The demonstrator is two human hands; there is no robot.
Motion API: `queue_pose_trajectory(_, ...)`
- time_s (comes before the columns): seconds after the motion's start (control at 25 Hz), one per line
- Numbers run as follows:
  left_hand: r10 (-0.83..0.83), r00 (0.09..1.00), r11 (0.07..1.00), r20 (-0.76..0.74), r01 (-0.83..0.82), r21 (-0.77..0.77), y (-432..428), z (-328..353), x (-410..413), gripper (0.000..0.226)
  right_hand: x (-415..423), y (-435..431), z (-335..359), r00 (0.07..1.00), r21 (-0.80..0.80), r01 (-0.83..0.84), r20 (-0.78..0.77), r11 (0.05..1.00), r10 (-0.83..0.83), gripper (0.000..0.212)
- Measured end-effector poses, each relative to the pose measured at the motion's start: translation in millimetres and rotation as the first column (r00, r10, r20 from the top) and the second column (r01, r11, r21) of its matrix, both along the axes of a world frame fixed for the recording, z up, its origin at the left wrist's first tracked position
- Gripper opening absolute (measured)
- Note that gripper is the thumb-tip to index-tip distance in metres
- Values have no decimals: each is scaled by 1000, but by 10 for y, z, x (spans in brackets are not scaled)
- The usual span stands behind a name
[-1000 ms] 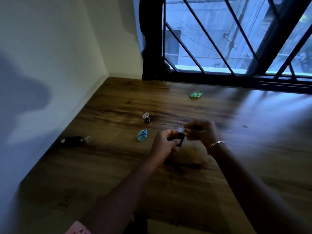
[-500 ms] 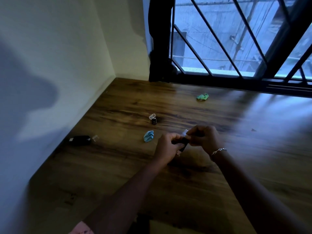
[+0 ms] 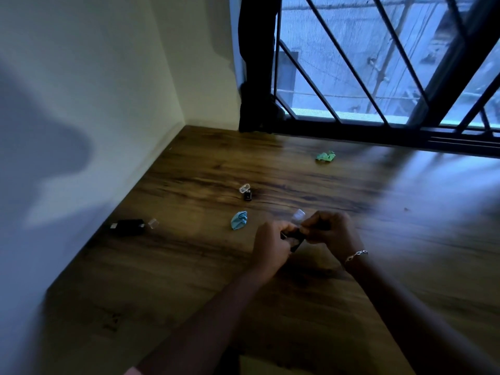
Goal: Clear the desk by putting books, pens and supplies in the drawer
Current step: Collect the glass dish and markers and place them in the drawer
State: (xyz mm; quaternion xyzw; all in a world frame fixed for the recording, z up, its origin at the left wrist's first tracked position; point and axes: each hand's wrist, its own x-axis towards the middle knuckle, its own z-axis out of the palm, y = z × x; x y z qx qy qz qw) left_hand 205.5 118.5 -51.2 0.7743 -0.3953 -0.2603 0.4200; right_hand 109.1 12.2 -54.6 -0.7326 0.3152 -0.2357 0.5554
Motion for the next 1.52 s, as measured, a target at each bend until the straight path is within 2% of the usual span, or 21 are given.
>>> queue_pose_trajectory(0.24, -19, 1000, 1000, 1, 19, 5, 45, -27, 64, 30, 71, -69, 23, 991, 1, -112, -75, 994, 111, 28)
queue_pose_trajectory(0.36, -11, 997, 1000, -83, 9, -24, 89, -16, 145, 35, 212, -91, 130, 970, 3, -207, -131, 978, 206, 23)
queue_pose_trajectory(0.52, 59, 994, 995, -91, -66, -77, 171, 11, 325, 51, 433, -14, 192, 976, 69, -209, -54, 975, 213, 22)
queue_pose_trajectory(0.64, 82, 993, 989, -85, -92, -116, 216, 51, 400, 48, 551, 12, 268, 960, 97, -264, -68, 959, 272, 19)
queue_pose_trajectory(0.8, 169, 986, 973, 8, -165, -161, 236, 82, 511, 44, 733, 64, 395, 939, 57, -332, -79, 942, 336, 22)
queue_pose_trajectory(0.92, 301, 953, 926, 24, -286, -247, 350, 143, 644, 47, 945, 110, 408, 966, 154, -260, 62, 953, 253, 14)
queue_pose_trajectory(0.96, 377, 926, 891, 1, -362, -275, 416, 177, 746, 47, 1056, 125, 372, 976, 141, -207, 93, 968, 195, 11)
queue_pose_trajectory(1.04, 537, 833, 773, -132, -549, -318, 569, 238, 1056, 43, 1338, 207, 299, 981, -123, -191, 7, 974, 194, 6)
queue_pose_trajectory(1.12, 631, 717, 638, -297, -697, -328, 738, 317, 1401, 40, 1633, 436, 226, 929, -406, -367, -198, 837, 311, 17)
queue_pose_trajectory(1.2, 683, 617, 522, -391, -787, -330, 886, 397, 1675, 38, 1908, 713, 132, 846, -525, -533, -342, 664, 409, 24)
queue_pose_trajectory(1.28, 708, 537, 443, -458, -843, -305, 997, 448, 1824, 38, 2123, 964, 79, 782, -625, -617, -426, 477, 455, 26)
queue_pose_trajectory(1.44, 678, 476, 386, -561, -879, -279, 1123, 383, 1922, 42, 2378, 1222, -153, 703, -742, -651, -507, 164, 499, 43)
queue_pose_trajectory(1.52, 671, 451, 374, -588, -891, -258, 1159, 358, 1936, 36, 2407, 1294, -215, 673, -726, -682, -575, 91, 465, 44)
